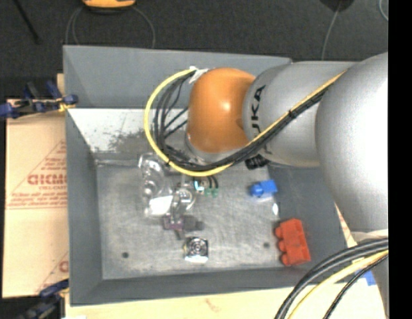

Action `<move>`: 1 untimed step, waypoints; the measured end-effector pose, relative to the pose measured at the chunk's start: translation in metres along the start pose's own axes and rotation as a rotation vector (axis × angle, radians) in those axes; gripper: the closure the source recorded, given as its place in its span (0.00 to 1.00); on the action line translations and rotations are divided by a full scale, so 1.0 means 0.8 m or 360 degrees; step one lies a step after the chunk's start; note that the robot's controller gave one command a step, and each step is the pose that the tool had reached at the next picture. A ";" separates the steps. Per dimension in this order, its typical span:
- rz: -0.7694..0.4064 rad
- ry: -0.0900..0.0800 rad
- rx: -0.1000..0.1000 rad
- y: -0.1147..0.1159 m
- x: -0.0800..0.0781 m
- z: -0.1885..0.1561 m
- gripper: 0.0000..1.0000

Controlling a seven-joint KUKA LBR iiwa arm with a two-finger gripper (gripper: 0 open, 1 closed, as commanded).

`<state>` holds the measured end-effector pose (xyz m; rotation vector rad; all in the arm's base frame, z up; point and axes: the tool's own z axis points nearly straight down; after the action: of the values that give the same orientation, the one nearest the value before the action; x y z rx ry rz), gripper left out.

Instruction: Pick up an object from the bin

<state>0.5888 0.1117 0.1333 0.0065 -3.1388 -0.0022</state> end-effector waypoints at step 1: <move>-0.0179 -0.0059 -0.0007 -0.010 -0.018 0.015 0.00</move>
Offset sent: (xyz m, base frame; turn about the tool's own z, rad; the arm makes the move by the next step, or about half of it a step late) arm 0.0111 -0.0189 -0.0547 -0.1733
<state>0.6034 0.1041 0.1213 0.1846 -3.1704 -0.0096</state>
